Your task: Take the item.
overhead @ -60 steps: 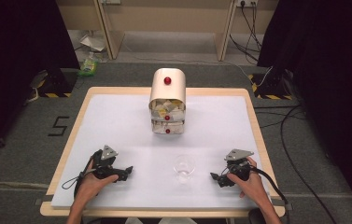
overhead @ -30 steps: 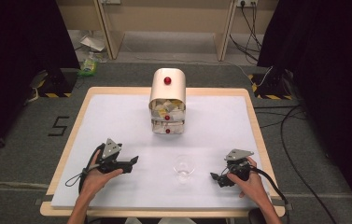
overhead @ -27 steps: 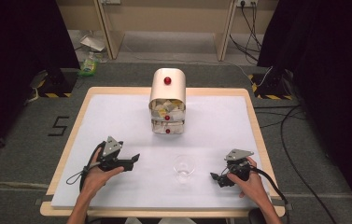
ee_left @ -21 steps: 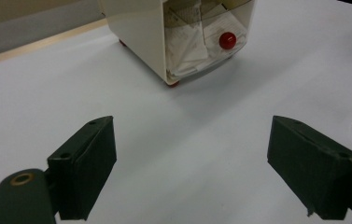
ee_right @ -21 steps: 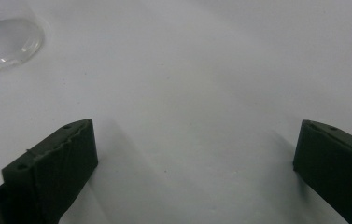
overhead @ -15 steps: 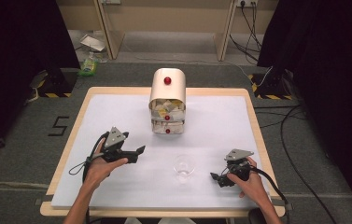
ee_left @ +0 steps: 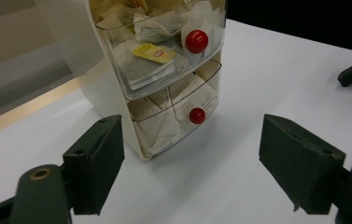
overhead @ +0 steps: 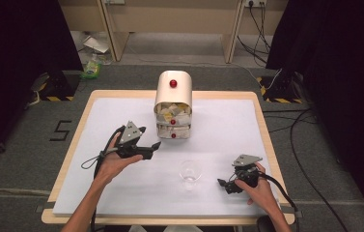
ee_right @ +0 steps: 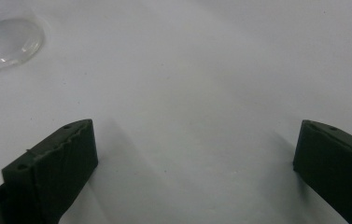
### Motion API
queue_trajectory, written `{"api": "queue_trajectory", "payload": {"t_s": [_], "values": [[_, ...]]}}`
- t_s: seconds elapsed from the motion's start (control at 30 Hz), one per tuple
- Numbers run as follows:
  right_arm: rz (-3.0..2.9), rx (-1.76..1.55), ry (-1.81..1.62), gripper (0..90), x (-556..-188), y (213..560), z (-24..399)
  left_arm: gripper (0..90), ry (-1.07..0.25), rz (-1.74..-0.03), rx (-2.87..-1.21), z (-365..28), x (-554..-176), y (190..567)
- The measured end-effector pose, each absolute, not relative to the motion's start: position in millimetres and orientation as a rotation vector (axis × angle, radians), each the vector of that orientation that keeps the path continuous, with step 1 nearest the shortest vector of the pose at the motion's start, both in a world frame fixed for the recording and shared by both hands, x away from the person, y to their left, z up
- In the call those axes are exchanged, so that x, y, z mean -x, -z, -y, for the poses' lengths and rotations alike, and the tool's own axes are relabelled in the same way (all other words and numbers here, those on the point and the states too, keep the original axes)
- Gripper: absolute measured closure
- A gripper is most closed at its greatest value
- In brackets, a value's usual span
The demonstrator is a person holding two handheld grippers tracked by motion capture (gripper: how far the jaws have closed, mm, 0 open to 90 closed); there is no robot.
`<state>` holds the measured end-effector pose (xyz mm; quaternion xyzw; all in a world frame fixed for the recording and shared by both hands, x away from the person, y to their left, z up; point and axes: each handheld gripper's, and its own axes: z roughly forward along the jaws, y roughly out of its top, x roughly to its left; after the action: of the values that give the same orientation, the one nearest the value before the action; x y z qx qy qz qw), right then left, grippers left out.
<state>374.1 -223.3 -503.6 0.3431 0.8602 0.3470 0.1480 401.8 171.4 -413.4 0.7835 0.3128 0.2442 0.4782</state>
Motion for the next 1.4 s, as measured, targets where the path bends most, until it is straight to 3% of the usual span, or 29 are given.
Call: {"api": "queue_trajectory", "payload": {"t_s": [1.0,1.4], "values": [[-2.473,-0.984,-0.998,0.3,-374,504,223,20.3,-0.655,-0.632,-1.941,-120,-430,374],[-2.473,-0.991,-0.998,0.3,-374,503,223,19.8,-0.646,-0.64,-1.985,-112,-450,380]]}}
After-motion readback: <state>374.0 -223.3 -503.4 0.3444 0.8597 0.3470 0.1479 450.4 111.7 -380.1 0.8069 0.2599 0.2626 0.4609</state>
